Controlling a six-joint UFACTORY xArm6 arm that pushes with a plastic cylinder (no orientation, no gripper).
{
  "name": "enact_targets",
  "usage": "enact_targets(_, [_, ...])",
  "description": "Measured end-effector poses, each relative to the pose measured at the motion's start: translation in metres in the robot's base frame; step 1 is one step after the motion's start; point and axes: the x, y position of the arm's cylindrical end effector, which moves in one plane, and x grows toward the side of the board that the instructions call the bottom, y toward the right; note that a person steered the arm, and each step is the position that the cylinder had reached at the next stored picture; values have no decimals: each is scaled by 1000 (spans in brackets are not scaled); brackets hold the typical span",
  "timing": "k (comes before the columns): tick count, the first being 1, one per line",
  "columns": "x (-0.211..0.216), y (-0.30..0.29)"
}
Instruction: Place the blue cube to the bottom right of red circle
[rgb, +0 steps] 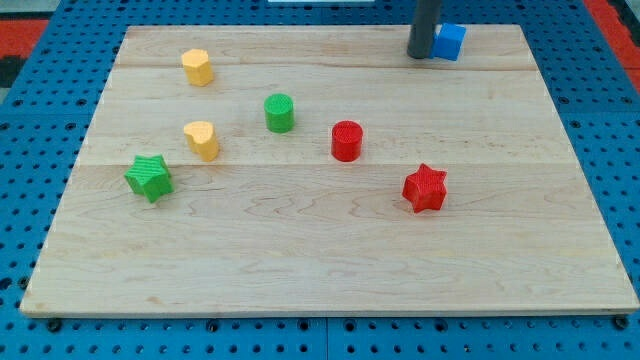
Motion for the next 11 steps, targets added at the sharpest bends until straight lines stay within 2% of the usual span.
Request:
enact_targets(1, [-5, -36])
enact_targets(2, [-55, -31])
enact_targets(3, [-54, 0])
enact_targets(4, [-46, 94])
enact_targets(5, [-25, 114])
enact_targets(7, [48, -39])
enact_targets(8, [65, -70])
enact_targets(9, [59, -16])
enact_targets(11, [103, 41])
